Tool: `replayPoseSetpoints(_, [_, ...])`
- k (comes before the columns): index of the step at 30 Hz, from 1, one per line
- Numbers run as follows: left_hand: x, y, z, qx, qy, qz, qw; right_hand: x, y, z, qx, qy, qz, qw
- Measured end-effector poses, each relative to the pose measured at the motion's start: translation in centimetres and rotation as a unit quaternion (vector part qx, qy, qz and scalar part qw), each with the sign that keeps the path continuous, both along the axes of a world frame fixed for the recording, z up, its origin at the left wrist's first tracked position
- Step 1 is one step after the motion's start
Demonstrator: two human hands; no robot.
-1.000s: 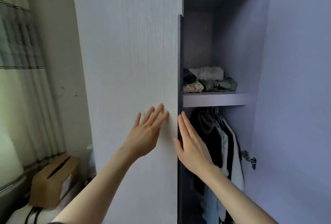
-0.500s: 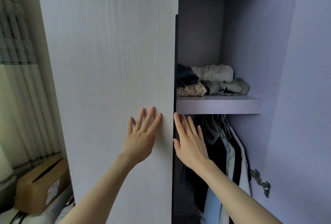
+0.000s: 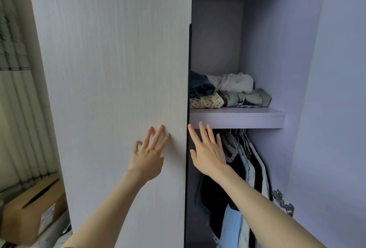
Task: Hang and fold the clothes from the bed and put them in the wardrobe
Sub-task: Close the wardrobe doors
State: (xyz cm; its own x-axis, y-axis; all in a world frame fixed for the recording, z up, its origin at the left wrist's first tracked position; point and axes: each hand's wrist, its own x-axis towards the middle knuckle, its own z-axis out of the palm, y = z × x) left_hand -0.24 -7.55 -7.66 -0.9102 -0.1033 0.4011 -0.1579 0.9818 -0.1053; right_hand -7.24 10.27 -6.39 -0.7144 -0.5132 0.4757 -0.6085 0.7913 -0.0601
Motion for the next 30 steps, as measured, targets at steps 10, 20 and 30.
replayPoseSetpoints(10, [4.6,6.5,-0.8,0.146,0.087,-0.215,0.962,9.3,9.7,-2.4,-0.097,0.025,-0.101,0.990])
replayPoseSetpoints(20, [9.8,23.1,-2.7,0.129,0.085,-0.433,0.888,21.1,26.7,-2.5,-0.125,0.065,-0.263,0.954])
replayPoseSetpoints(30, [9.8,36.5,-3.9,0.110,0.095,-0.451,0.881,21.1,38.7,-1.7,-0.387,-0.057,-0.224,0.892])
